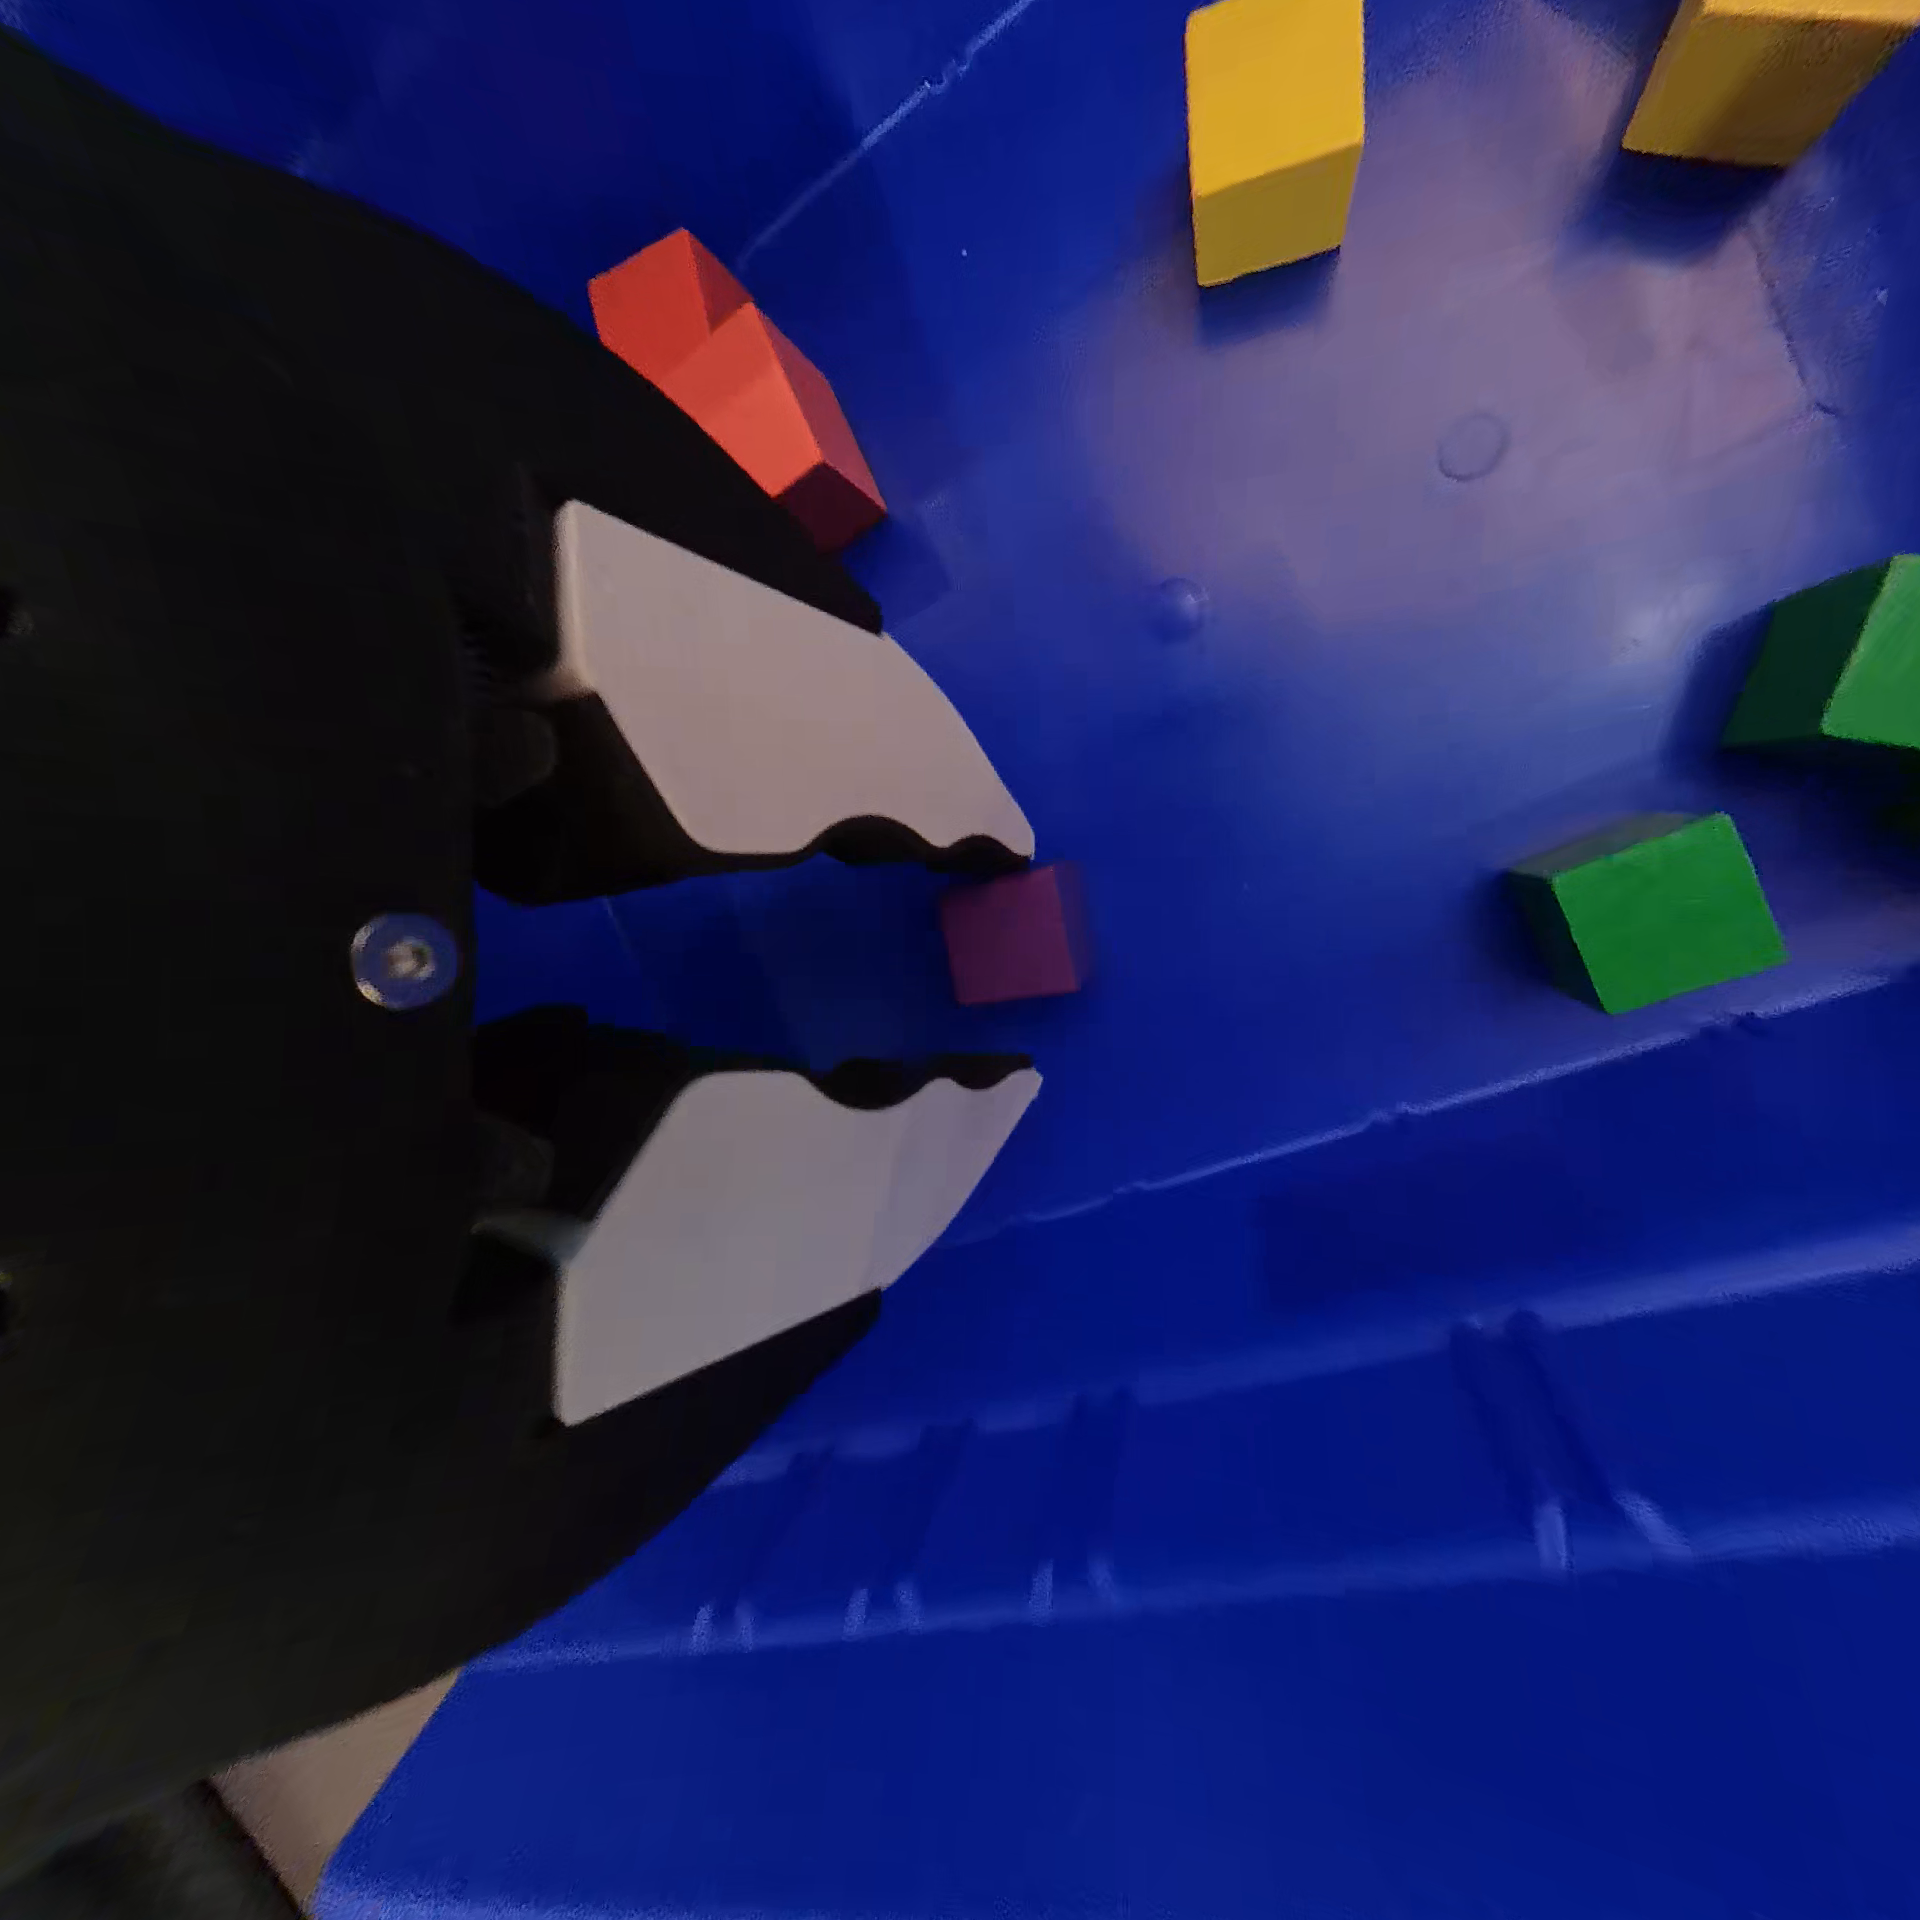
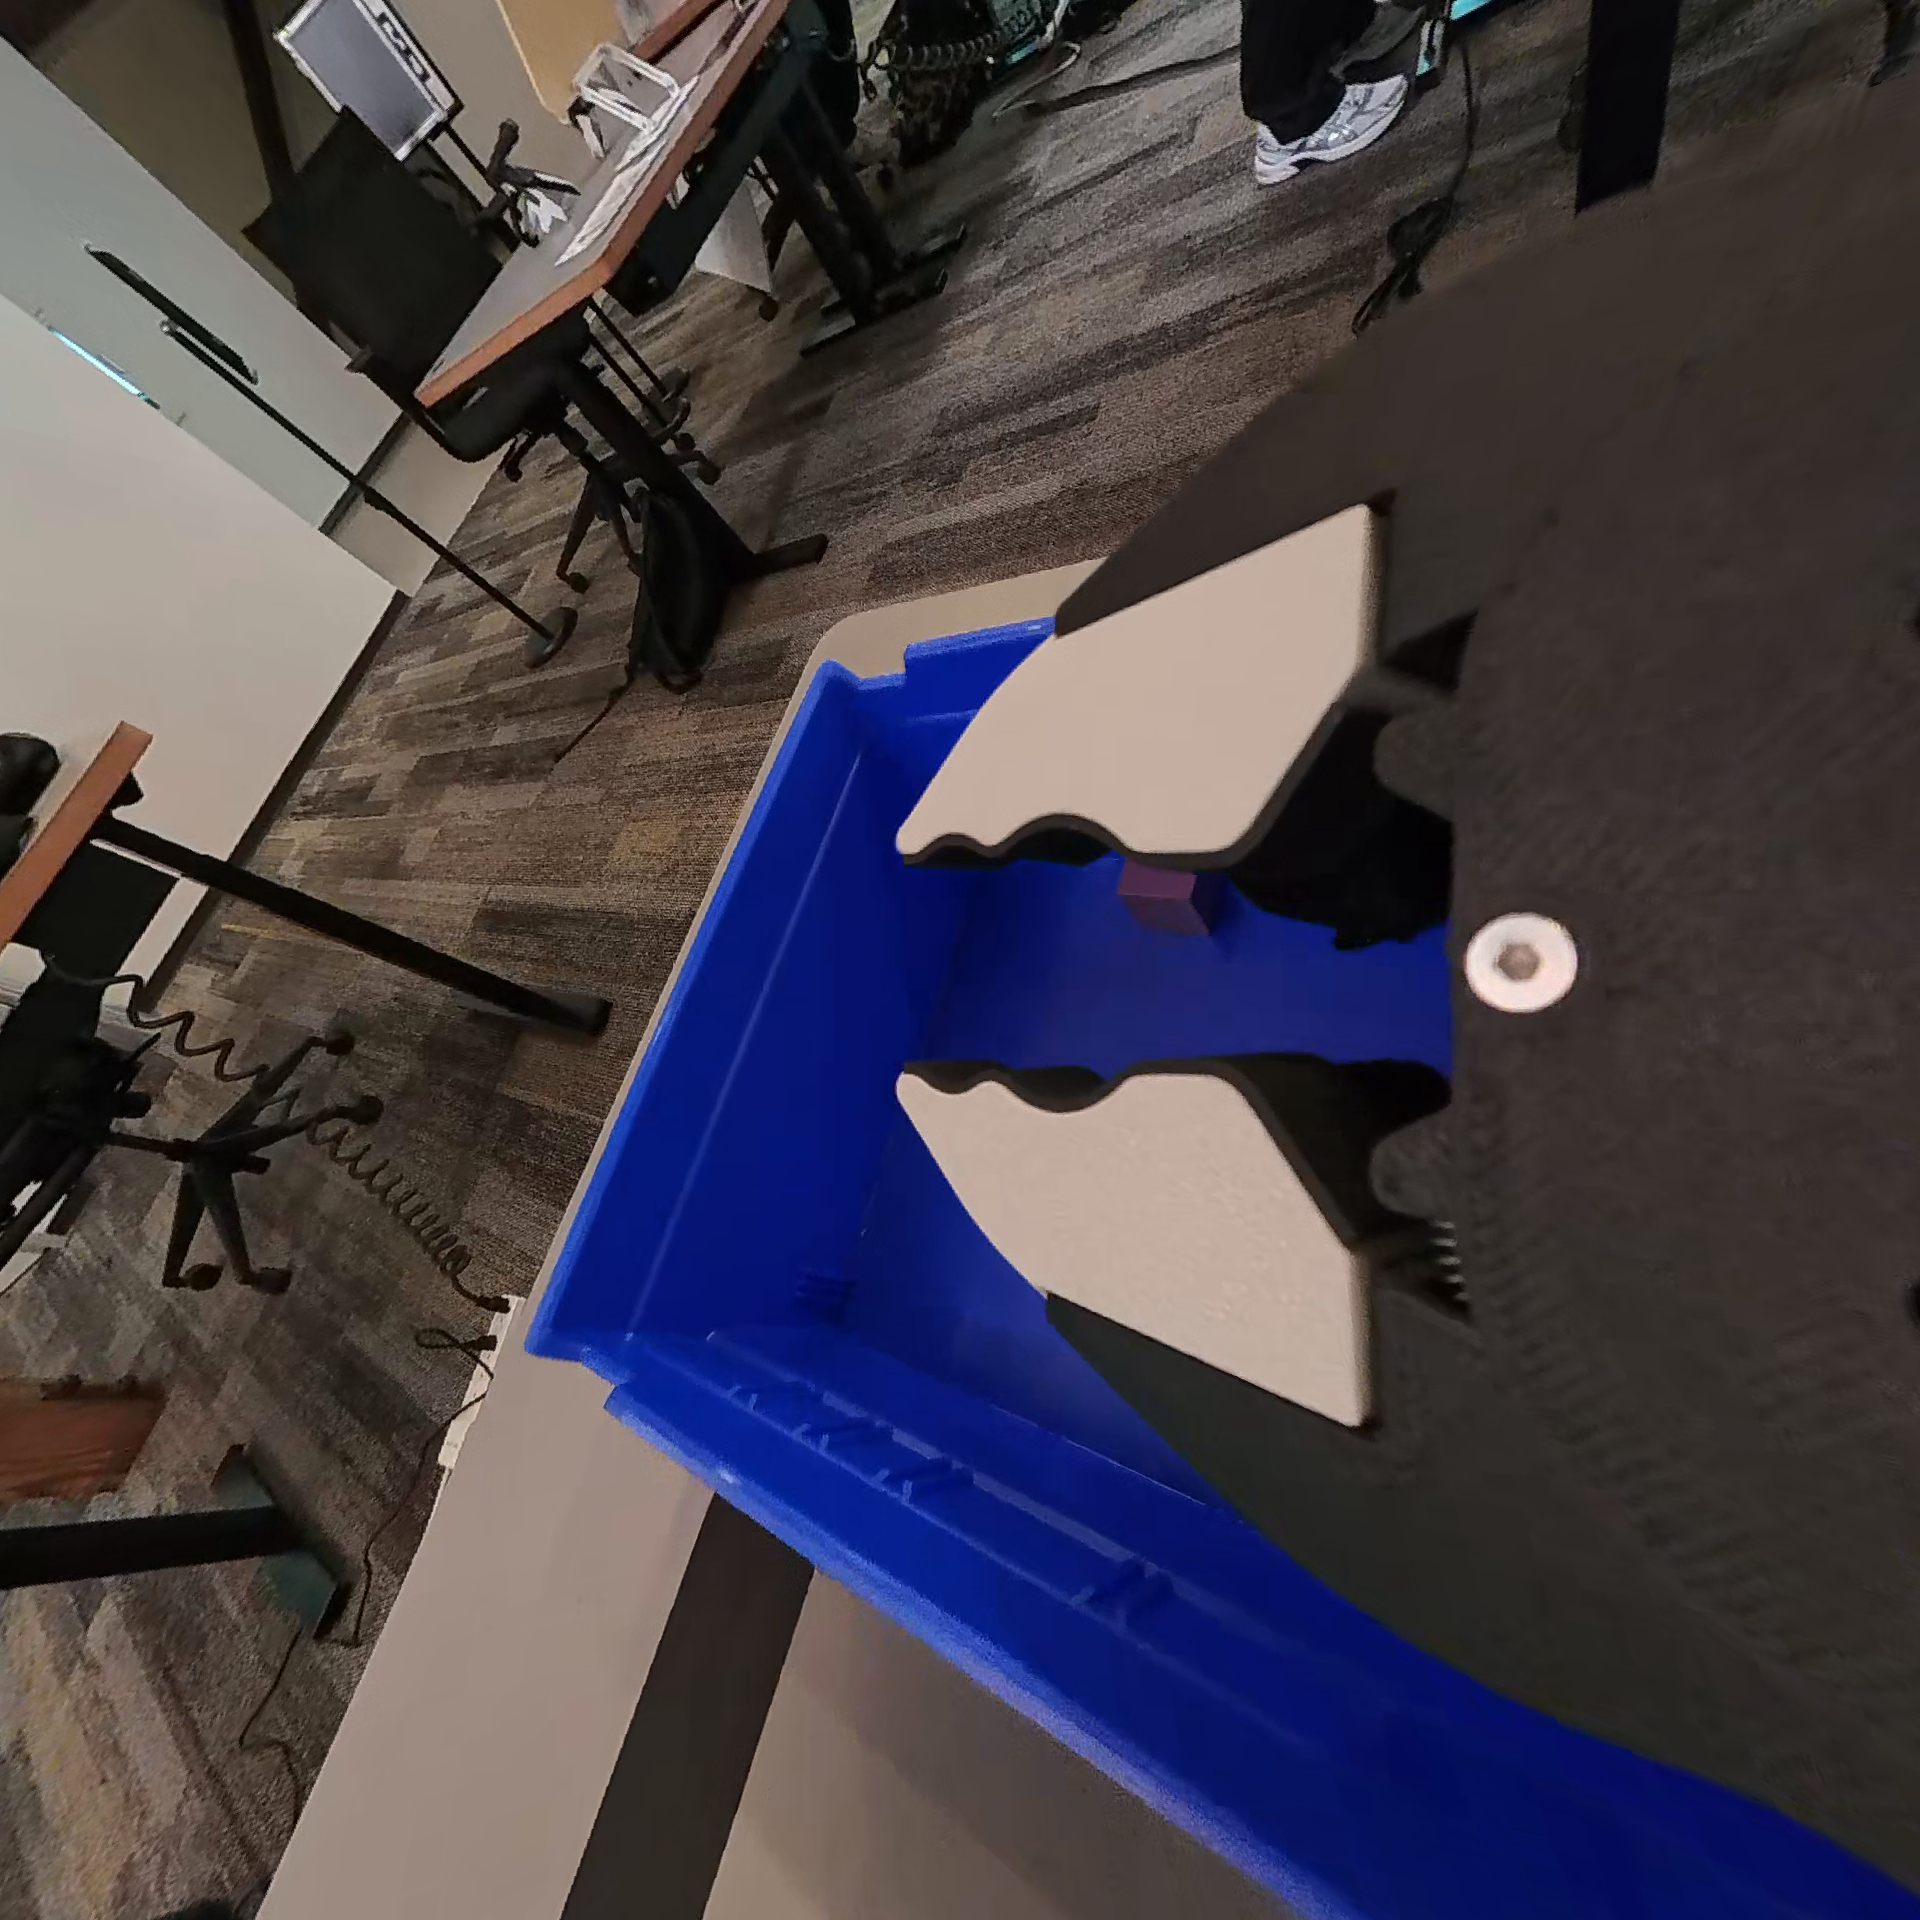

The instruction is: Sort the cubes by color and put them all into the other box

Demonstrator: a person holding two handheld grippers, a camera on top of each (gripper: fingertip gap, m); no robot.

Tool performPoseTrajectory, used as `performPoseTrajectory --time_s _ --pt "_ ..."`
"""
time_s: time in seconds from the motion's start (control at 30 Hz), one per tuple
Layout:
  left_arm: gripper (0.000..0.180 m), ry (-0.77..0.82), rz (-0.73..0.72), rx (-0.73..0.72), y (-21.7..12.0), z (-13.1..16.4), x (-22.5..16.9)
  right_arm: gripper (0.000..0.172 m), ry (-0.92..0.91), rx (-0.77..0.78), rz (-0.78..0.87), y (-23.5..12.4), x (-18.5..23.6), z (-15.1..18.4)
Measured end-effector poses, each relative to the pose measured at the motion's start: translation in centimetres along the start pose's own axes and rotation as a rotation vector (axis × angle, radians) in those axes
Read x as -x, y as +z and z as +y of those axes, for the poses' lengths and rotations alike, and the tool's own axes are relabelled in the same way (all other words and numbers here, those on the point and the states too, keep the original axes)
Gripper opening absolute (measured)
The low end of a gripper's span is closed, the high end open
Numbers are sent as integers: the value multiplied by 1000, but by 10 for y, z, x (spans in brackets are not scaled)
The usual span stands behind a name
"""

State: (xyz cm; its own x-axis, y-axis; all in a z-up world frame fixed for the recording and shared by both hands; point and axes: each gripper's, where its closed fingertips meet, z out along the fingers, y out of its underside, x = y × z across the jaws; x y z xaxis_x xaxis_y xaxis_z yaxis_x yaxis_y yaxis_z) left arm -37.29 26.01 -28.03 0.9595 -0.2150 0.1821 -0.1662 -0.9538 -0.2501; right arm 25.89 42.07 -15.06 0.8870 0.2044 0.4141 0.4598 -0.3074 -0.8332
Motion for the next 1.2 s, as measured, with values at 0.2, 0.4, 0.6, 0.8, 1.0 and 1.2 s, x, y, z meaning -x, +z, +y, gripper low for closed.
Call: performPoseTrajectory --time_s 0.2,0.4,0.6,0.8,1.0,1.2 --pt "23 3 -8 -28 1 -3 5 34 -28 -26 5 -5 2 -10" --pt "23 7 21 -197 -43 -19 -1 32 -77 -198 11 -37 7 -59" --pt "22 113 183 -505 -132 -42 -56 32 -200 -481 -95 -98 55 -132" --pt "22 382 521 -712 -199 -53 -178 41 -359 -736 -308 -164 165 -181" --pt "22 565 860 -683 -202 -48 -282 46 -547 -905 -440 -212 271 -182" --pt "22 615 1033 -577 -182 -39 -335 46 -565 -950 -466 -222 302 -177"
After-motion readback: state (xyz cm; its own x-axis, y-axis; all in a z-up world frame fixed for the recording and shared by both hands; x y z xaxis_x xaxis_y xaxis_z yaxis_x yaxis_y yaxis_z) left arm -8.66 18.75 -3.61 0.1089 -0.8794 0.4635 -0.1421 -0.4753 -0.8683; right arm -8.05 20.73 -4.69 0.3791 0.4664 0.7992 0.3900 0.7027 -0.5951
